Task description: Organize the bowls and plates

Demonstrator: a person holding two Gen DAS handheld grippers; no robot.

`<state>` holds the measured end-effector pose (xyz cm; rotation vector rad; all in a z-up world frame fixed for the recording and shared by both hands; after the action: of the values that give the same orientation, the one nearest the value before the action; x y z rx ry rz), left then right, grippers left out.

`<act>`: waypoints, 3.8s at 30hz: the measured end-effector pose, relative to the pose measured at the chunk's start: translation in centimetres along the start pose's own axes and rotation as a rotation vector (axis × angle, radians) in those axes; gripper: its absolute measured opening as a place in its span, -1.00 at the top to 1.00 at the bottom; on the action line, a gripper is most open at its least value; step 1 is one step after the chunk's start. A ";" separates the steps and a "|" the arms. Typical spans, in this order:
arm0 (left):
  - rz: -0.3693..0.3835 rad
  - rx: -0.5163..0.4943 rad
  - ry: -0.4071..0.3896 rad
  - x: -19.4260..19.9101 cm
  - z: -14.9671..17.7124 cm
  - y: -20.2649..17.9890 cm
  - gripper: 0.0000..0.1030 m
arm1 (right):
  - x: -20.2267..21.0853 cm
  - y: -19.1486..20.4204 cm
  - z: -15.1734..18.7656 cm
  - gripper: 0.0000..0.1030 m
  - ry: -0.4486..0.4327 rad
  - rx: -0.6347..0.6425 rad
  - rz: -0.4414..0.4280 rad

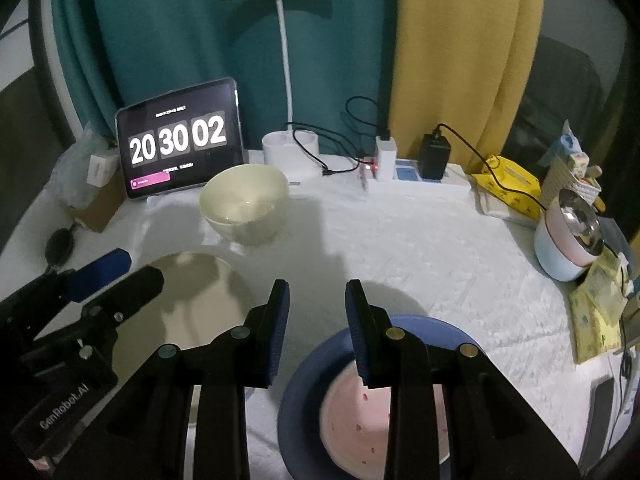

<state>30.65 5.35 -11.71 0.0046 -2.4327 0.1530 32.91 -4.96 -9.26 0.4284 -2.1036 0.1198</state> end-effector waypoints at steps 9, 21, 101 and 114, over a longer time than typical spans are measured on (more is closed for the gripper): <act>-0.013 0.007 -0.012 -0.7 -1.3 2.5 0.20 | -1.3 1.5 -1.2 0.41 0.017 0.027 0.007; -0.030 0.015 0.009 -3.6 -3.0 5.8 0.17 | -4.5 3.3 -3.2 0.41 0.044 0.043 -0.009; -0.046 -0.030 0.080 -12.7 -5.2 5.9 0.48 | -15.3 3.5 -6.9 0.67 0.098 -0.083 -0.042; -0.044 -0.060 0.027 -8.6 -5.4 3.5 0.48 | -10.7 3.0 -6.7 0.67 0.047 -0.091 -0.047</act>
<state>40.49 9.13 -13.60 0.0293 -2.4075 0.0599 42.40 2.19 -14.33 0.4165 -2.0427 0.0066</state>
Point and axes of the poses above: each gripper's, at about its wrist camera, not at the fingertips, and x roughly against the way its jaws point, y to its left, z to its underside, the point moved 10 cm from there along -x, roughly the way its jaws point, and after that the axes turned 5 degrees about -z, right-handed, at the moved point
